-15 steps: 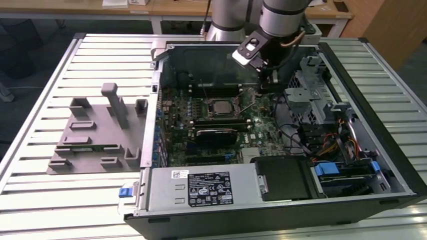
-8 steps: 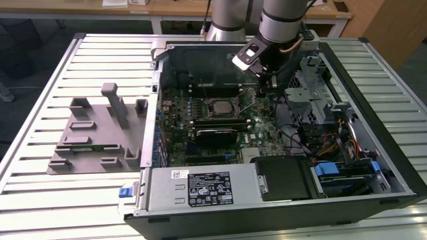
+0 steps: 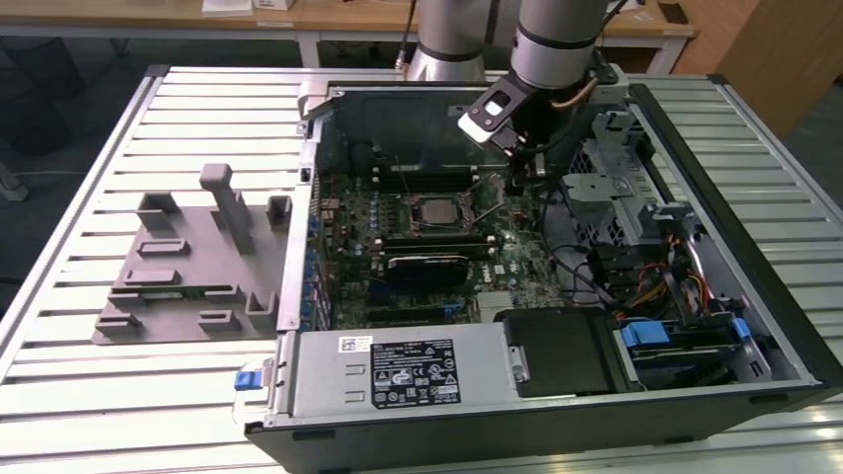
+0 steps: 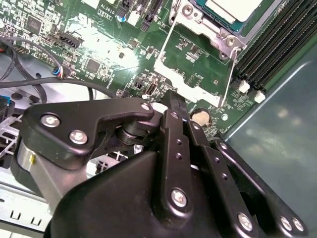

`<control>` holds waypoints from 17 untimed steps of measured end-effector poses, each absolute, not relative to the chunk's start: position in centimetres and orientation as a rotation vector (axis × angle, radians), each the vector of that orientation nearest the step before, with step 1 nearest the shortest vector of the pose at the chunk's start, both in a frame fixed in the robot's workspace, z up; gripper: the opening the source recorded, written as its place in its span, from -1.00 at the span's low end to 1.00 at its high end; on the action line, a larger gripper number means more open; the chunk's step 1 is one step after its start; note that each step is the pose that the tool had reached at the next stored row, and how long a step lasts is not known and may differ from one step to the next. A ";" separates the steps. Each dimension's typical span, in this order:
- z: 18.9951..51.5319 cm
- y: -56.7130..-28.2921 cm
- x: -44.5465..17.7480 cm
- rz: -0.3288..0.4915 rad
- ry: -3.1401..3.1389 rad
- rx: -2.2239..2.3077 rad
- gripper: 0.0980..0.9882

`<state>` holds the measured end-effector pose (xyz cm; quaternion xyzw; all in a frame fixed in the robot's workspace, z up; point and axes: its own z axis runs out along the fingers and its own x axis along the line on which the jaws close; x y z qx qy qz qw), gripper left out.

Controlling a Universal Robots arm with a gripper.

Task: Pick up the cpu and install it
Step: 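Close the cpu cover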

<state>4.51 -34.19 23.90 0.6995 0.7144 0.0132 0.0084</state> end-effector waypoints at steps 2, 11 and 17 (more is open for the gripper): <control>23.9 -34.2 4.5 0.041 2.233 2.186 -0.98; 23.9 -34.0 3.7 0.041 2.233 2.186 -0.98; 23.8 -33.9 2.7 0.042 2.232 2.186 -0.98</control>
